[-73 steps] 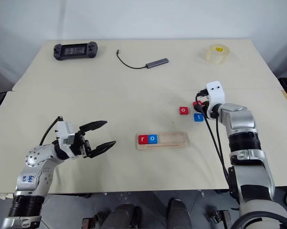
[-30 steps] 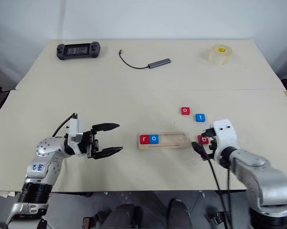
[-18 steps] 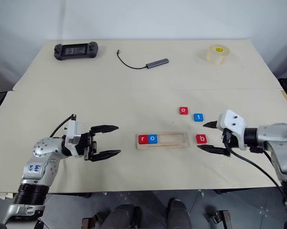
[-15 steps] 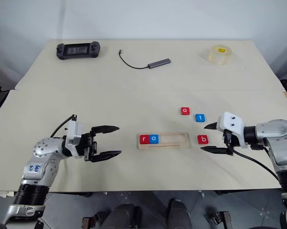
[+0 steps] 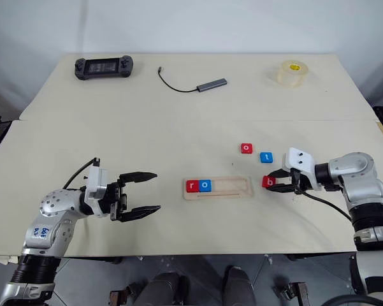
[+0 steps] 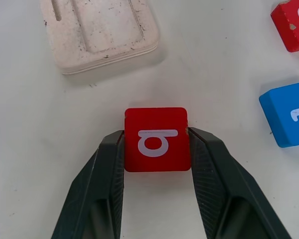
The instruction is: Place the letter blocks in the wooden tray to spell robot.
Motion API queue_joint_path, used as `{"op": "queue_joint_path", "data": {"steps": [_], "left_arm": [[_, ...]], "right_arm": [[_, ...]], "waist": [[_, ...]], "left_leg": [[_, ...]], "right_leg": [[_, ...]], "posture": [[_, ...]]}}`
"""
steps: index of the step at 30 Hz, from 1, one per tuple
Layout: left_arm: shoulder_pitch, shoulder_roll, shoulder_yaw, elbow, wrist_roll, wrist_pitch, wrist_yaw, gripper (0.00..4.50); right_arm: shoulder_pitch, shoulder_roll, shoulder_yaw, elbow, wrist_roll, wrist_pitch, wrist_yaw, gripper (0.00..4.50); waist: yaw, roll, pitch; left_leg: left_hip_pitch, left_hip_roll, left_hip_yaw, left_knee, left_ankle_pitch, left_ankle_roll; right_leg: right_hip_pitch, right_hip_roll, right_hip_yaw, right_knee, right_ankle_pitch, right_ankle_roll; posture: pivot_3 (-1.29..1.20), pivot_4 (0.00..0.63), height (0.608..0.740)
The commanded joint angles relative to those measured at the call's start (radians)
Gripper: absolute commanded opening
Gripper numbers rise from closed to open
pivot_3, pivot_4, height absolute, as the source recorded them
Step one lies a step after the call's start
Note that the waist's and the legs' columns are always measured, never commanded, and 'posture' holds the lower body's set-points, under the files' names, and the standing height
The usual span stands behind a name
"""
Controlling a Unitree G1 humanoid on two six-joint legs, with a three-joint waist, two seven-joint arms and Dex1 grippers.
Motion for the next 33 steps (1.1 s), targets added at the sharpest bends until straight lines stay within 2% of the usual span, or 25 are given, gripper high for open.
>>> {"op": "queue_joint_path", "data": {"steps": [1, 7, 12, 16, 32, 33], "left_arm": [[0.006, 0.003, 0.021, -0.036, -0.02, -0.014, 0.01, 4.5], [0.009, 0.002, 0.022, -0.028, -0.017, -0.026, 0.015, 4.5], [0.027, -0.008, 0.011, -0.046, -0.013, -0.031, 0.031, 4.5], [0.042, -0.012, 0.008, -0.068, -0.015, -0.025, 0.046, 4.5], [0.07, -0.01, 0.02, -0.107, -0.016, -0.021, 0.094, 4.5], [0.073, -0.01, 0.02, -0.109, -0.016, -0.021, 0.095, 4.5]], "right_arm": [[-0.017, -0.008, -0.012, -0.047, 0.022, 0.01, 0.044, 1.47], [-0.102, 0.012, 0.038, -0.292, 0.075, 0.182, 0.139, 1.47], [-0.14, 0.112, 0.136, -0.415, 0.056, 0.3, 0.085, 1.47], [-0.154, 0.174, 0.18, -0.387, 0.002, 0.306, 0.018, 1.47], [-0.169, 0.237, 0.217, -0.309, -0.056, 0.297, -0.026, 1.47], [-0.17, 0.24, 0.215, -0.302, -0.058, 0.288, -0.026, 1.82]], "waist": [[0.0, 0.0, 0.0], [-0.003, 0.002, 0.001], [0.001, 0.002, 0.001], [0.006, 0.002, 0.001], [0.0, 0.002, 0.001], [0.0, 0.002, 0.001]], "left_leg": [[0.0, 0.0, 0.0, 0.0, 0.0, 0.0], [-0.001, 0.001, 0.001, 0.0, 0.0, -0.001], [-0.001, 0.002, 0.0, 0.0, -0.001, -0.002], [-0.001, 0.0, -0.001, 0.0, -0.001, -0.002], [-0.002, -0.001, -0.001, 0.0, 0.0, -0.001], [-0.002, -0.001, -0.001, 0.0, 0.0, -0.001]], "right_leg": [[0.0, 0.0, 0.0, 0.0, 0.0, 0.0], [-0.002, 0.001, 0.001, 0.0, 0.0, 0.0], [-0.002, 0.001, 0.0, 0.0, 0.0, -0.001], [-0.002, 0.0, -0.001, 0.001, 0.0, -0.001], [-0.003, 0.0, 0.0, 0.002, 0.0, -0.001], [-0.003, 0.0, 0.0, 0.002, 0.0, -0.001]], "posture": [[0.0, 0.15, 0.74], [0.0, 0.15, 0.74], [0.0, 0.15, 0.74], [0.0, 0.15, 0.74], [0.0, 0.15, 0.74], [0.0, 0.15, 0.74]]}}
